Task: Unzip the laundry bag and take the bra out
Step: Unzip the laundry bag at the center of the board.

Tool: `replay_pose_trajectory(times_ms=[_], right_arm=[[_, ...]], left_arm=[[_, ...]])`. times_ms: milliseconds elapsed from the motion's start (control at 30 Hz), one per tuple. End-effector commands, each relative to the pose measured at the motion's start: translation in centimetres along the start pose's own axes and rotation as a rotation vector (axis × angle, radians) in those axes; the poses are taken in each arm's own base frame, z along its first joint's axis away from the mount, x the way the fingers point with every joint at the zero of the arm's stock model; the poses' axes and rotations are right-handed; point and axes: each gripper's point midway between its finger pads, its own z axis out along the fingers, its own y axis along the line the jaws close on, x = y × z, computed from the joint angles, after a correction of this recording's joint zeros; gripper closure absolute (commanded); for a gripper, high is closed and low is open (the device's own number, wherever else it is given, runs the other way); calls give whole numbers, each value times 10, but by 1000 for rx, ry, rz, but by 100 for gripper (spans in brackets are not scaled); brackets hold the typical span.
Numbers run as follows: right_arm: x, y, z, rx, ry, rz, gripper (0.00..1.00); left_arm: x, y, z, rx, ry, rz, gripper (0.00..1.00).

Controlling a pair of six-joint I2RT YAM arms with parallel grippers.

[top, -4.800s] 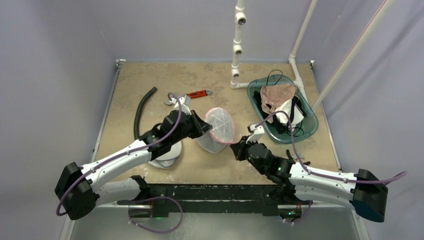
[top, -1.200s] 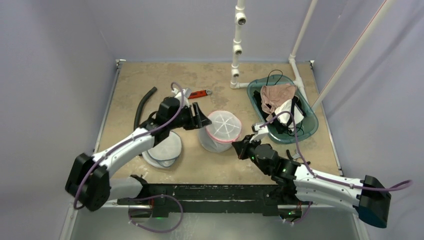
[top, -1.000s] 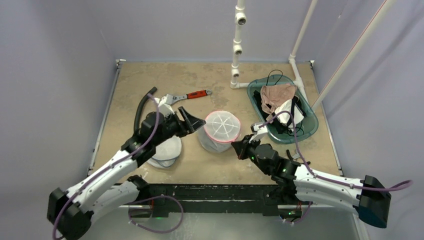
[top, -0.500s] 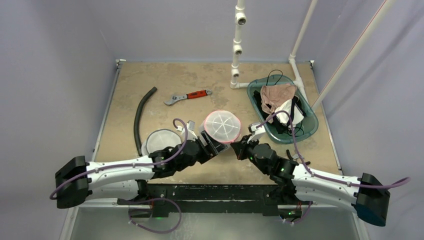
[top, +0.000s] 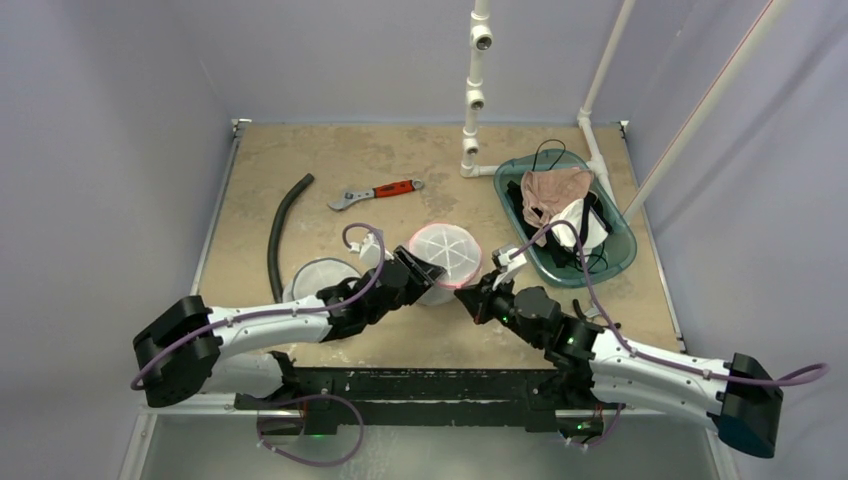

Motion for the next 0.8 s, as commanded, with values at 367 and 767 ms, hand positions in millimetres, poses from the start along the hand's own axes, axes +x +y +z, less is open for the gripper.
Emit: replay_pose_trajectory(times_ms=[367,767], right_arm=[[-60,47,2,-58,2,47,100],[-39,7,-4,133,46,72,100]], left_arm=[[-48,-30,4,43,-66,24,100],[-94,-28,-2,27,-110,75,100]])
